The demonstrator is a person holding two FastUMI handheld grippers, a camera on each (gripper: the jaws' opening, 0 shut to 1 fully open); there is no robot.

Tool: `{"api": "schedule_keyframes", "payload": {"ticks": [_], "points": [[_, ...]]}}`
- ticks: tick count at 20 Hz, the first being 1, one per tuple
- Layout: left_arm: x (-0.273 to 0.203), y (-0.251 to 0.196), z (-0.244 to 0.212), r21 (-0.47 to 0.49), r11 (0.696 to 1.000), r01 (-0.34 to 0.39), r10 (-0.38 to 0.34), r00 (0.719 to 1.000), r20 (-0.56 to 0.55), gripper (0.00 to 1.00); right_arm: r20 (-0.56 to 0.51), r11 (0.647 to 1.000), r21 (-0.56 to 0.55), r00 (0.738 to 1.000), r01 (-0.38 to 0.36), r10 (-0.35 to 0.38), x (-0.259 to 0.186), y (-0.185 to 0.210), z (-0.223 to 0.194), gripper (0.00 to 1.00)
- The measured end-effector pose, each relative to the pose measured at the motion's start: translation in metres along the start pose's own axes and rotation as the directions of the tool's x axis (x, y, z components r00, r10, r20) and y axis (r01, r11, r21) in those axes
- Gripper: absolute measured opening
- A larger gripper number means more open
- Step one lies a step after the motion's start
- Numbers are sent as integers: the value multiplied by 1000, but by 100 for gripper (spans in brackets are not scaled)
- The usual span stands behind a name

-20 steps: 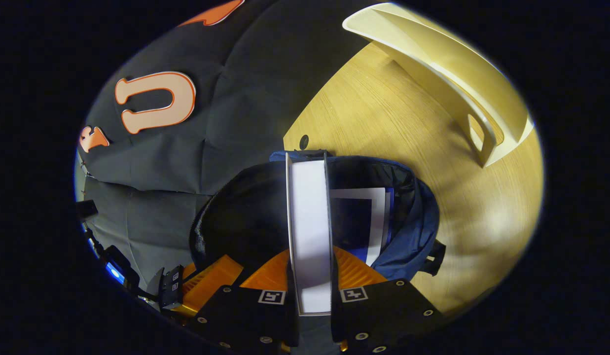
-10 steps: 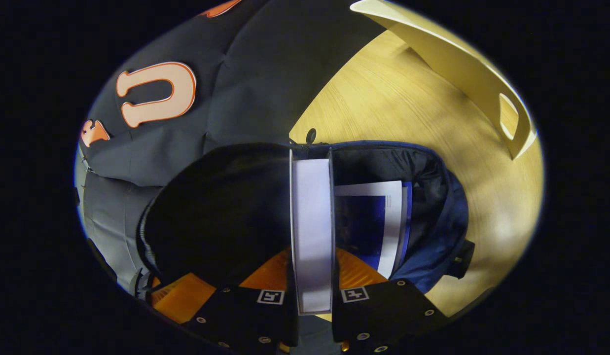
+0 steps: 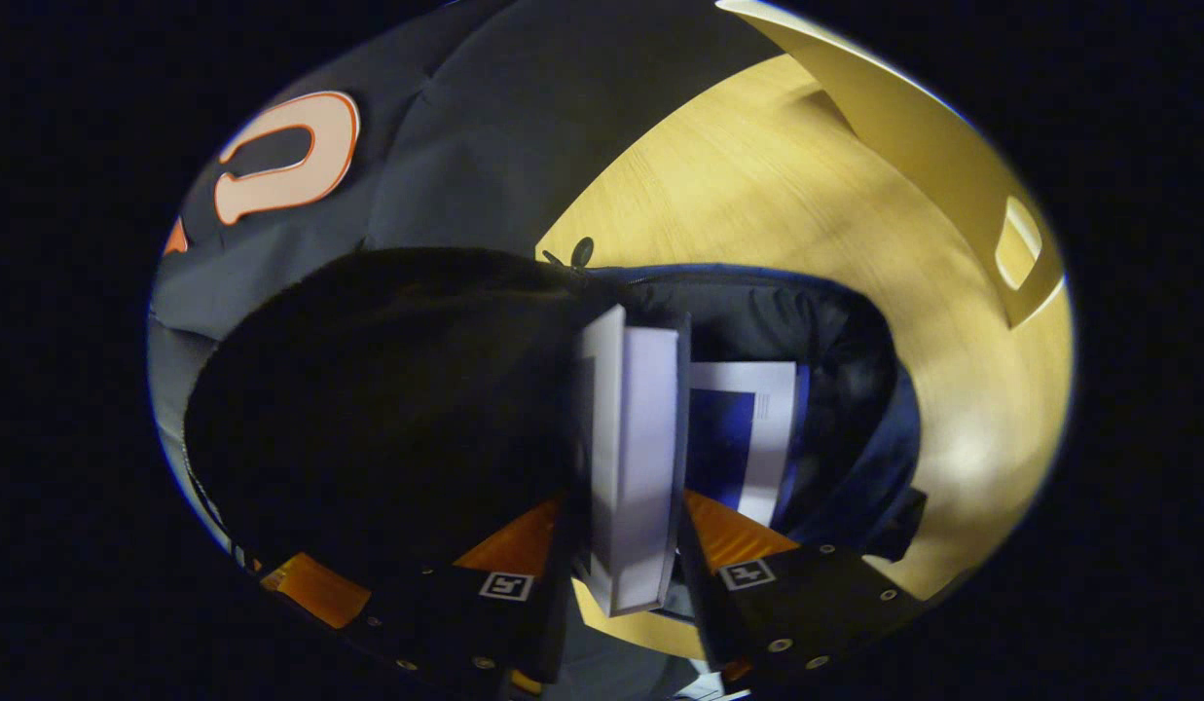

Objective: Open the schoolbag, grab two books from the bookshelf and put them into the schoolbag.

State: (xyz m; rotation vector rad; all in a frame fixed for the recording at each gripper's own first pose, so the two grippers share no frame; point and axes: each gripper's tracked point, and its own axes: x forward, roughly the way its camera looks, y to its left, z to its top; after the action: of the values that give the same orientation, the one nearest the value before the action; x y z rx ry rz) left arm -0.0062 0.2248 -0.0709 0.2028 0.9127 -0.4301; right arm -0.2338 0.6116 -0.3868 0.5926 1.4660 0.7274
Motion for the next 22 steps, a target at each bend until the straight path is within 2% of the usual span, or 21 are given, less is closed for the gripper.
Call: {"api": "schedule_keyframes", "payload": {"ticks": [1,2,3,6,9,11,12,13,14,15,16,18,19,21,22], "points": [[-1,1,2,-3,1000,-3,3,1000,7,3,-23,999,-18,999,40,-40,-1,-7,-2,54],[-3,1,0,-6,1000,-4,4,1000,4,3,-28,998,-37,998,46,-47,-11,-9,3,71],[0,1,-1,-10,1000,-5,5,1000,4,3,-16,997,-58,998,55,-56,-17,-11,10,97],[5,0,-1,-18,1000,-4,4,1000,2,4,64,987,-133,995,90,-82,-45,-21,34,96],[8,-5,-3,-32,999,0,0,1000,2,5,148,978,-183,986,104,-77,-84,-22,61,96],[9,-15,-5,-26,999,21,-21,1000,1,10,203,966,-226,976,129,-83,-116,-29,80,97],[13,-19,-7,-10,999,31,-31,1000,0,18,219,957,-245,970,156,-102,-132,-38,85,97],[15,-22,-13,0,1000,29,-29,1000,-9,20,249,947,-257,960,190,-125,-148,-52,93,96],[18,-27,-20,0,1000,28,-28,999,-26,34,281,938,-263,948,225,-149,-161,-66,101,97],[22,-31,-26,-8,999,34,-35,999,-42,36,311,932,-261,936,252,-166,-178,-79,109,97],[23,-35,-29,-19,999,42,-43,998,-49,58,336,929,-253,925,270,-177,-193,-90,117,97],[25,-44,-29,-34,998,50,-51,998,-45,74,383,924,-235,903,301,-197,-223,-106,130,97],[26,-46,-29,-39,998,46,-48,998,-42,76,410,920,-233,889,317,-203,-235,-111,137,97],[25,-51,-24,-42,999,33,-35,999,-29,88,453,903,-241,864,355,-219,-253,-116,147,97],[26,-56,-21,-40,999,34,-35,999,-24,90,471,895,-252,854,369,-220,-261,-119,150,97]]}}
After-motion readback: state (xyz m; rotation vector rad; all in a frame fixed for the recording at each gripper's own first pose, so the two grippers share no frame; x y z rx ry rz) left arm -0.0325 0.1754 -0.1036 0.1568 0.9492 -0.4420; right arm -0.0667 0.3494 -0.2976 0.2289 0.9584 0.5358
